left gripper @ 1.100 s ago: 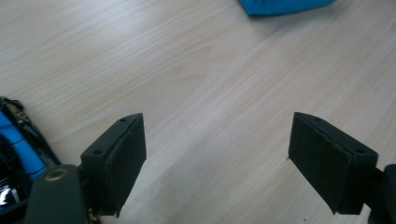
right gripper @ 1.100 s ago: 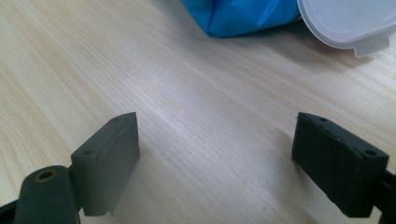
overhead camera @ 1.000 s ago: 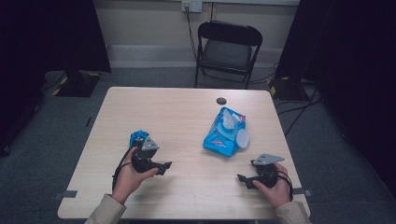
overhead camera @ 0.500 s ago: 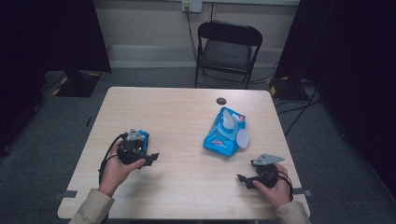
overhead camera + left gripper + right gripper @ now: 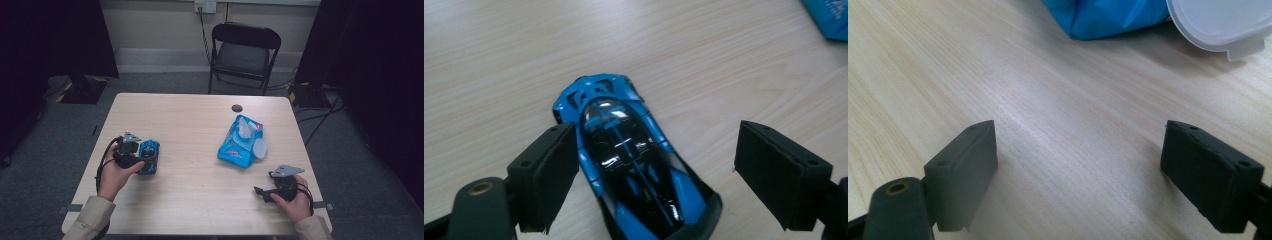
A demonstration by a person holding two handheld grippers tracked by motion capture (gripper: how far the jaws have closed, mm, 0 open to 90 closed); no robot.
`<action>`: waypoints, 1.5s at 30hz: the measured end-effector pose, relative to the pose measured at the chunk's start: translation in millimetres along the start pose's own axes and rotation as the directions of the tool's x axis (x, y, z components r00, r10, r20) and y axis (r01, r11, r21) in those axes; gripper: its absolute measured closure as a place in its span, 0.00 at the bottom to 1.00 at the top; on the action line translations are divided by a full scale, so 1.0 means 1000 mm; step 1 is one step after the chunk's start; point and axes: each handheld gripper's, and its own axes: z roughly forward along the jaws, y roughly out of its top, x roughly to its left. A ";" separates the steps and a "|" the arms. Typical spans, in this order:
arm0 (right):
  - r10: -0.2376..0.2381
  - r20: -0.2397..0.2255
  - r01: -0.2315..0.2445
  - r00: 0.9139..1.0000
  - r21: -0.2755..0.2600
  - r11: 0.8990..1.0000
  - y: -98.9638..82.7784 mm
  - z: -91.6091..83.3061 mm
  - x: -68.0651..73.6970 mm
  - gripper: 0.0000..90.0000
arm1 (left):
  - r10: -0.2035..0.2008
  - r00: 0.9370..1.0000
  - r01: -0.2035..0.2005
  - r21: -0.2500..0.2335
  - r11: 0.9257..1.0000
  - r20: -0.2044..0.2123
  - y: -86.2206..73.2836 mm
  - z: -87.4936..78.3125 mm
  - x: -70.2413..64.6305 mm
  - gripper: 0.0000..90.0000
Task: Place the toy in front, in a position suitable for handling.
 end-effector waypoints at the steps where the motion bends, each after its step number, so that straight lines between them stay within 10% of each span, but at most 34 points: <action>1: 0.000 0.000 0.000 1.000 0.000 1.000 0.000 0.000 0.000 0.16 | -0.006 1.000 0.006 0.004 1.000 -0.003 -0.001 0.002 0.001 0.19; 11: 0.003 0.007 -0.003 1.000 0.000 1.000 0.000 0.000 0.001 0.16 | -0.079 0.995 0.081 0.022 0.997 -0.068 -0.005 0.019 0.013 0.18; 23: 0.005 0.009 -0.005 1.000 0.001 1.000 0.000 0.000 0.001 0.16 | -0.070 0.991 0.077 0.060 0.995 -0.117 0.000 0.035 0.007 0.18; 45: 0.005 0.009 -0.005 1.000 0.001 1.000 0.000 0.000 0.001 0.16 | -0.186 0.976 0.196 0.084 0.977 -0.113 -0.005 0.056 0.008 0.18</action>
